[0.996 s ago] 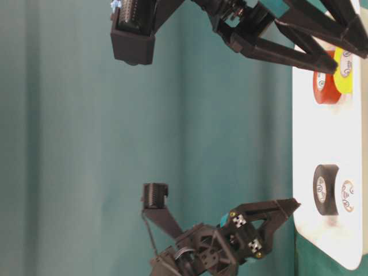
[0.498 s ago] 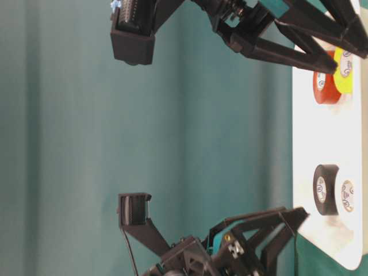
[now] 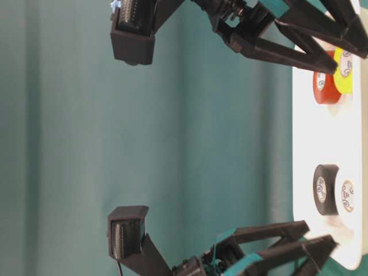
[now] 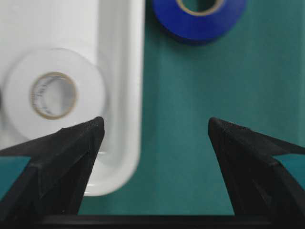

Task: Put the tape alternately from left to right into the white case.
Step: 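Withdraw the left gripper from the tray toward the left, then move the right gripper down into the teal tape roll's hole and close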

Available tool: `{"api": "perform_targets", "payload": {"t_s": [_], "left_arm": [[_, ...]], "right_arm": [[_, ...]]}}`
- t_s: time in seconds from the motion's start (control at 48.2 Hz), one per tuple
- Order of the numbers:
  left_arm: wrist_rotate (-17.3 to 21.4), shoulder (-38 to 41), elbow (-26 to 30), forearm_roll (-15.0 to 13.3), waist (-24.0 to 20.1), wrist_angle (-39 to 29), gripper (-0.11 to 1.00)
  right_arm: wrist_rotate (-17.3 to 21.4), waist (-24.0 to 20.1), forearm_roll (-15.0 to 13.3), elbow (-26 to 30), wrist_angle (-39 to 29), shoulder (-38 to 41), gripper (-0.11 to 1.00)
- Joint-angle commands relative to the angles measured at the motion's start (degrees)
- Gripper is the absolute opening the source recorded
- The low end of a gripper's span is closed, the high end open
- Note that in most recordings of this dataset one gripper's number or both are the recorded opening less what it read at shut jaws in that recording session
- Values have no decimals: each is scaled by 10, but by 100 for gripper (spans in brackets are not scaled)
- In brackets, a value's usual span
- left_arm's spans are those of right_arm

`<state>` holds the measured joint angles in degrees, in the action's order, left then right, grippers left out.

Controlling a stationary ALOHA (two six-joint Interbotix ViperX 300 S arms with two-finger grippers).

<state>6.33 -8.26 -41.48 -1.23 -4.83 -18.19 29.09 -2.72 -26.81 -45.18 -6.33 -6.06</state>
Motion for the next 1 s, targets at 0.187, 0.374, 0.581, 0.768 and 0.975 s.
{"api": "perform_targets", "payload": {"t_s": [0.187,0.374,0.581,0.768,0.975], "left_arm": [[-1,-11,-1,-1,33,4,69],[-2,-11,-1,-1,36,4,69],[-2,-10,-1,-1,36,5,69],[-3,-9,-3,-1,36,5,69],[-4,-9,-4,-2,37,5,69]], "right_arm": [[-1,-2,0,5,4,-5,71],[-1,-2,0,5,4,-5,71],[-1,-15,0,5,2,-5,71],[1,-35,1,5,0,-8,71],[2,-69,3,-5,0,-19,71]]}}
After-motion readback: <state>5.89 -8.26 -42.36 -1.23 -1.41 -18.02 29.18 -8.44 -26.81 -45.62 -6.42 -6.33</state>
